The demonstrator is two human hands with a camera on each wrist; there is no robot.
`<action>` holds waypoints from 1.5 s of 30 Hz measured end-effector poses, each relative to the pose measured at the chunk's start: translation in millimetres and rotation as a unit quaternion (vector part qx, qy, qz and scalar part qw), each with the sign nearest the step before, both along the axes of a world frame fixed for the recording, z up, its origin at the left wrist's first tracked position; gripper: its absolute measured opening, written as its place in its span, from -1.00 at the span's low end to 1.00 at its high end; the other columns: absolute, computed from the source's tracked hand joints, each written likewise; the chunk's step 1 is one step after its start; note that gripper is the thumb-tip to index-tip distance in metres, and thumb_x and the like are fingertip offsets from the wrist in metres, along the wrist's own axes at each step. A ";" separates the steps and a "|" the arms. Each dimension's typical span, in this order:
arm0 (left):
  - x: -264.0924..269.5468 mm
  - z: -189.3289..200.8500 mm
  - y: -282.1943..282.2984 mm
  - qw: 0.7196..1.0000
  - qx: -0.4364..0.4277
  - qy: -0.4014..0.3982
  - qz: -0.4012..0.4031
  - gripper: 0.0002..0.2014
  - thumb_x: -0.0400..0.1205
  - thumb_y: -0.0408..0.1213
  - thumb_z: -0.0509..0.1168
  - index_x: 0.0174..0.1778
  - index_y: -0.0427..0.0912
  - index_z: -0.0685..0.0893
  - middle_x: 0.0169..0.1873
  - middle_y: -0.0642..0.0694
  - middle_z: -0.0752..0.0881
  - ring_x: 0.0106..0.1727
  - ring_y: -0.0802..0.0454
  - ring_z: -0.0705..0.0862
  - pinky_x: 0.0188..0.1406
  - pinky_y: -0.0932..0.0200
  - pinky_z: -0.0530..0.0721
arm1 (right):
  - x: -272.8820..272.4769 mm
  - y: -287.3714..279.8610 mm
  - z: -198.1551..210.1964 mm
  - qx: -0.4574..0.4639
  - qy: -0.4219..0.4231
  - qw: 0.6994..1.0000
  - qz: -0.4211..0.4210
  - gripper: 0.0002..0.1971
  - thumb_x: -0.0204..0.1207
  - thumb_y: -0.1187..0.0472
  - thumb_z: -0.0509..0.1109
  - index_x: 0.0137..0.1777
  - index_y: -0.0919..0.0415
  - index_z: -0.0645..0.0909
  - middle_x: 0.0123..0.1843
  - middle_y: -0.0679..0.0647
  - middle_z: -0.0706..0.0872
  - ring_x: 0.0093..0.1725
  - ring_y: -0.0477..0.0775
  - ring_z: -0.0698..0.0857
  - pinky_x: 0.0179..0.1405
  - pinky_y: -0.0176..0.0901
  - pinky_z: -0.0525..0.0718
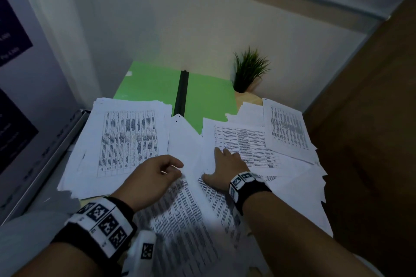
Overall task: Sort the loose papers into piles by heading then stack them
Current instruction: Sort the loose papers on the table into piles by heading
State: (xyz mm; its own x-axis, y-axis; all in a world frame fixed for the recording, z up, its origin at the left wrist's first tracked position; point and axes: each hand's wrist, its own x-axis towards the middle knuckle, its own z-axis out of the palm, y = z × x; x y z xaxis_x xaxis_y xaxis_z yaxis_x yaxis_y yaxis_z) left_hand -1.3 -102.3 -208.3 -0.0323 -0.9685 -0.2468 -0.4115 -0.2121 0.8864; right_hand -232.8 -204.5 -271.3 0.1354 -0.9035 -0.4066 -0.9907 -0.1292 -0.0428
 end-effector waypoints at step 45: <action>2.9 27.2 28.8 0.962 -0.112 0.108 0.225 -0.86 0.59 -0.44 0.29 -0.18 -0.17 0.74 -0.39 -0.01 0.70 -0.36 0.07 0.62 -0.38 0.27 0.55 | 4.3 170.2 86.3 -0.037 -0.445 0.863 -0.238 -0.46 0.58 -0.02 0.57 0.51 0.15 0.60 0.41 0.00 0.71 0.18 -0.14 0.72 0.18 -0.34 0.65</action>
State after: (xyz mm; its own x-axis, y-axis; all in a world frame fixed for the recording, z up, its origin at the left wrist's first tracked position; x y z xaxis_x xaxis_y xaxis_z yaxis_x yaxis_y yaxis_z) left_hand 1.6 -73.5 -181.1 0.3755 -0.9245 -0.0656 -0.1232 -0.1199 0.9851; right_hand -228.5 -34.2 -185.0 -0.0289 -0.9621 -0.2712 -0.5118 0.2472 -0.8228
